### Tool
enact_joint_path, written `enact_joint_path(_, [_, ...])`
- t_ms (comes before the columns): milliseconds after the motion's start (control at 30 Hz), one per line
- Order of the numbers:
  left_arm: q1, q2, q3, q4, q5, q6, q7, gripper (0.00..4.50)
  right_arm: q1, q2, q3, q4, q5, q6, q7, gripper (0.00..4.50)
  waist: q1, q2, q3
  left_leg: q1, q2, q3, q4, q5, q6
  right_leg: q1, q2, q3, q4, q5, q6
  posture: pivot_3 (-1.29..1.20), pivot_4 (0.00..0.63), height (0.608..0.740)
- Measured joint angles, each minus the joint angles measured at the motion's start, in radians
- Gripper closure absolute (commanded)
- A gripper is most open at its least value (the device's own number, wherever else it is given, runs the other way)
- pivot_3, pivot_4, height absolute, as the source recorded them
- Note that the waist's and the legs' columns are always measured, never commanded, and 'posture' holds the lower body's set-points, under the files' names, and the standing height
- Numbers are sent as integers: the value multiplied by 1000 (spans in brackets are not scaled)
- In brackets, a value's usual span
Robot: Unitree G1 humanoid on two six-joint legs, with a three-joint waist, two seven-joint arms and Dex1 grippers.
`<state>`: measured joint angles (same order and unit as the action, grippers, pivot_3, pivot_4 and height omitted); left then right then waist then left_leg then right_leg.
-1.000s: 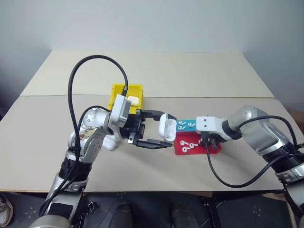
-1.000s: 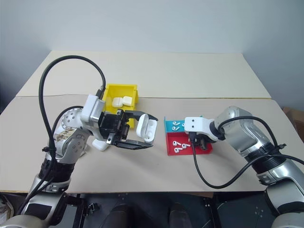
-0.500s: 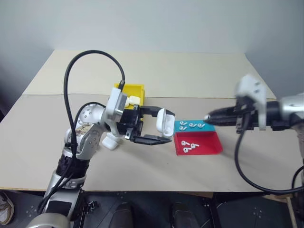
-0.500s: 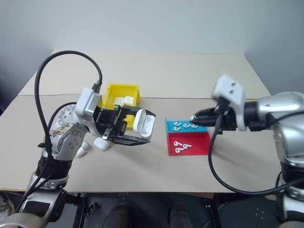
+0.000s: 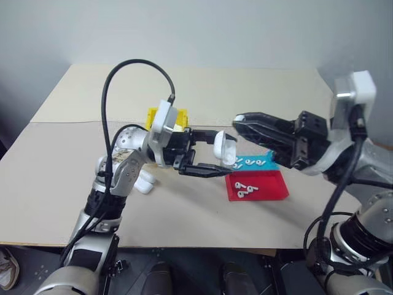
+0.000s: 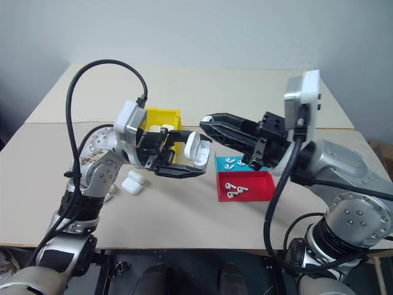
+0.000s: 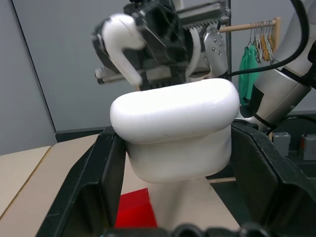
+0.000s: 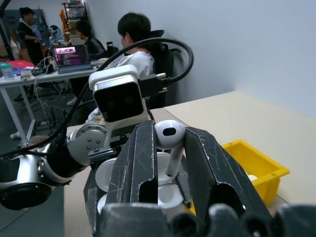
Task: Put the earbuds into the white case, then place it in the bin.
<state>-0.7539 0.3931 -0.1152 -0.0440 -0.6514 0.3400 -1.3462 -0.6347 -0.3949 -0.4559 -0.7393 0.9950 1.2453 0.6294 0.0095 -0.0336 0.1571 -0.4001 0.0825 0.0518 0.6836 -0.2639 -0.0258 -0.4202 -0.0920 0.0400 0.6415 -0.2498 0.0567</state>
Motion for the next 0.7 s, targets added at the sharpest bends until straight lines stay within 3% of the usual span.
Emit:
enact_joint_path(500, [-6,8,7,20,19,-11,-21,1620,86,-114,155,3,19,-173,-120,3864,-14,0,0,0,0,0,0,0,0,0,0,0,-1,0,0,0,150,740])
enact_joint_path(700, [-6,6,6,21,27,-14,-16,1620,141,-190,178,1,37,-246,-78,1747,-13,0,0,0,0,0,0,0,0,0,0,0,-1,0,0,0,150,740])
